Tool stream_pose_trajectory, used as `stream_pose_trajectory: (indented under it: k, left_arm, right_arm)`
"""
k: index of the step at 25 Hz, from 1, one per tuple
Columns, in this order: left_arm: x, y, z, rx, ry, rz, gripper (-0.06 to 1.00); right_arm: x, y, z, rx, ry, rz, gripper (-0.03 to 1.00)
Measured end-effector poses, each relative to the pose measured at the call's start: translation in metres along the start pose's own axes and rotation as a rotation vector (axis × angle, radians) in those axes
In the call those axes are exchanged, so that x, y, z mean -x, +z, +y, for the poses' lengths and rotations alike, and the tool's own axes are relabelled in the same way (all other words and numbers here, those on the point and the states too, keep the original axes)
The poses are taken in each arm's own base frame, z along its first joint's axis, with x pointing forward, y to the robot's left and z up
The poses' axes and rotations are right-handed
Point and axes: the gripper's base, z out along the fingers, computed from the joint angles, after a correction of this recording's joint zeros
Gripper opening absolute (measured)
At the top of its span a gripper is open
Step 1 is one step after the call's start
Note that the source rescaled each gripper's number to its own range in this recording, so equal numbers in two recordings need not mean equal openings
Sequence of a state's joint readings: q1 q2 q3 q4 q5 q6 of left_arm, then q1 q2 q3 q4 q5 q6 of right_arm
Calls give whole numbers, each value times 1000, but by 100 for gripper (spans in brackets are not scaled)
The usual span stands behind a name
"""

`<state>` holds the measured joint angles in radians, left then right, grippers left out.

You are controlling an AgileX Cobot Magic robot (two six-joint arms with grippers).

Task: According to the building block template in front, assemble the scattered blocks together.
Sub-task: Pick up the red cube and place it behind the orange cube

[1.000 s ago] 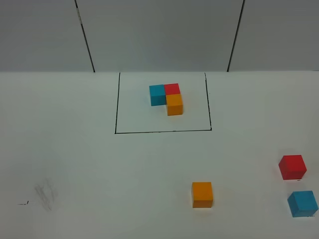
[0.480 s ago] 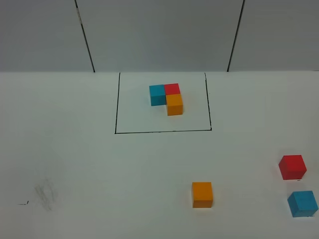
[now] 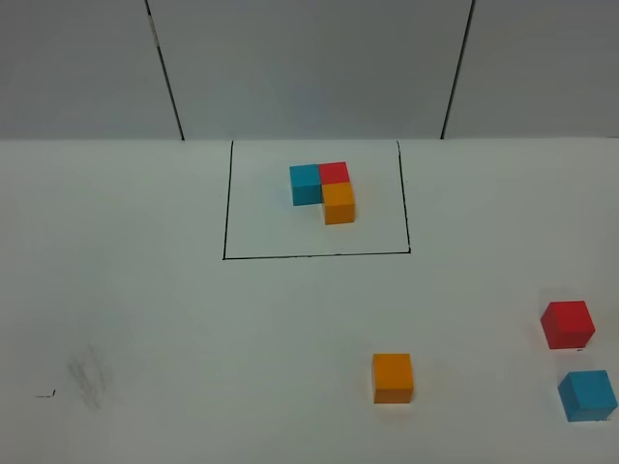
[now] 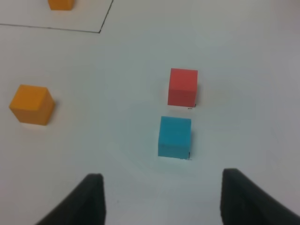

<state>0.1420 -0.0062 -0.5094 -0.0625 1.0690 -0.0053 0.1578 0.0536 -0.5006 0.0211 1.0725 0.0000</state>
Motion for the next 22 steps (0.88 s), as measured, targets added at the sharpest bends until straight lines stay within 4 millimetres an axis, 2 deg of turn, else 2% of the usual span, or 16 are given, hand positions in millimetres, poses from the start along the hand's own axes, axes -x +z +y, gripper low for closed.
stream_pose_trajectory:
  k: [22]
  left_arm:
    - [0, 0, 0, 0, 0, 0, 65]
  right_arm:
    - [1, 2, 0, 2, 18, 14, 17]
